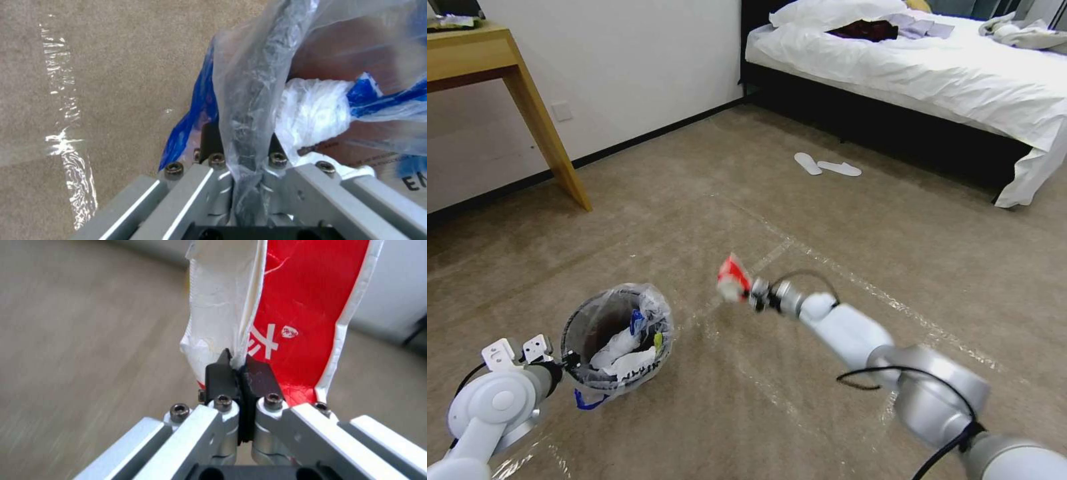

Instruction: Pick up the trash bin and place the garbage on the floor into it.

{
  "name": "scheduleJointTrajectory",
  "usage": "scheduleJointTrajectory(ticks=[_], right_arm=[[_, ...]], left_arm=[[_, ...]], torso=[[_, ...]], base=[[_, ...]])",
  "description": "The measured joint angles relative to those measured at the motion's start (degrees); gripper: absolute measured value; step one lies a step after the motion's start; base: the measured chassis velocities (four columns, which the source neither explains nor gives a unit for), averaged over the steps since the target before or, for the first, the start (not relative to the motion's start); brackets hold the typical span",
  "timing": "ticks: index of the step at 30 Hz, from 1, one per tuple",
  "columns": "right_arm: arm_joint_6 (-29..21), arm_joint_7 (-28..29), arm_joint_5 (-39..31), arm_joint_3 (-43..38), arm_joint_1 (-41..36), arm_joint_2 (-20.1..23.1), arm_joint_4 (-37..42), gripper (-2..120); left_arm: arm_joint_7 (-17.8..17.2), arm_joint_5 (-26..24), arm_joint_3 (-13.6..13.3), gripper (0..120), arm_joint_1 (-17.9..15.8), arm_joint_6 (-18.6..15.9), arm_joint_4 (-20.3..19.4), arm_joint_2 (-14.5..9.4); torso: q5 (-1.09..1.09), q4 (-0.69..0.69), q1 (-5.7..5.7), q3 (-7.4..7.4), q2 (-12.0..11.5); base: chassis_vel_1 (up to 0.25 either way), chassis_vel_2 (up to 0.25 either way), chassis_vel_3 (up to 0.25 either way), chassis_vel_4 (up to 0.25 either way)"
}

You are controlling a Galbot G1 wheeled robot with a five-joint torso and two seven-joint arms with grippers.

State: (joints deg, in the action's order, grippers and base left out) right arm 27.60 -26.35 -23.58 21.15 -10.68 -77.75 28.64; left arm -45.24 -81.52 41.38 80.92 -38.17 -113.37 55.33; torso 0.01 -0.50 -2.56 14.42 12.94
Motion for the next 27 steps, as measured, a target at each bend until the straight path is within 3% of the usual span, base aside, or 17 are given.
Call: scheduleJointTrajectory(ticks=[7,9,12,14,16,19,22,27], right_arm=[[4.56,-6.82,-12.43,-2.86,2.17,4.12,9.11,0],[4.95,-10.54,-20.29,-2.88,2.41,5.91,16.1,0],[4.64,-12.58,-24.01,-2.3,2.43,7.0,21.01,0],[3.28,-14.76,-27.67,0.86,2.84,8.18,30.08,0],[3.27,-15.0,-27.94,1.71,2.97,7.96,31.3,0],[2.22,-15.35,-28.69,9.18,4.31,4.79,36.69,0],[2.11,-15.13,-28.77,11.13,4.56,3.75,36.92,0],[2.12,-15.12,-27.66,17.97,5.3,-1.82,33.95,0]], left_arm=[[-0.01,-0.68,-0.39,1,-1.12,0.1,0.58,-1.05],[0.01,-0.93,-0.57,1,-1.68,0.16,0.87,-1.38],[0.05,-1.13,-0.69,1,-2.02,0.16,1.02,-1.38],[0.12,-1.14,-0.96,1,-2.33,0.17,1.21,-0.91],[0.16,-1.14,-0.99,1,-2.31,0.16,1.22,-0.78],[0.24,-0.79,-1.0,1,-1.97,0.14,1.12,-0.18],[0.23,-0.78,-0.98,1,-1.88,0.12,1.01,-0.18],[-0.02,-0.91,-0.5,1,-1.01,0.03,-0.02,-0.29]], torso=[[0.01,-0.02,0.0,0.0,-0.01],[0.01,-0.01,0.0,0.0,0.0],[0.01,0.0,0.0,0.0,-0.01],[0.0,-0.03,0.0,-0.01,-0.01],[0.0,-0.03,0.01,-0.01,-0.01],[-0.01,0.03,0.01,-0.01,-0.02],[-0.01,0.04,0.01,0.0,-0.02],[-0.02,-0.02,0.01,0.0,-0.02]], base=[[0.0,0.0,0.0,0.0],[0.0,0.0,0.0,0.0],[0.0,0.0,0.0,0.0],[0.0,0.0,0.0,0.0],[0.0,0.0,0.0,0.0],[0.0,0.0,0.0,0.0],[0.0,0.0,0.0,0.0],[0.0,0.0,0.0,0.0]])
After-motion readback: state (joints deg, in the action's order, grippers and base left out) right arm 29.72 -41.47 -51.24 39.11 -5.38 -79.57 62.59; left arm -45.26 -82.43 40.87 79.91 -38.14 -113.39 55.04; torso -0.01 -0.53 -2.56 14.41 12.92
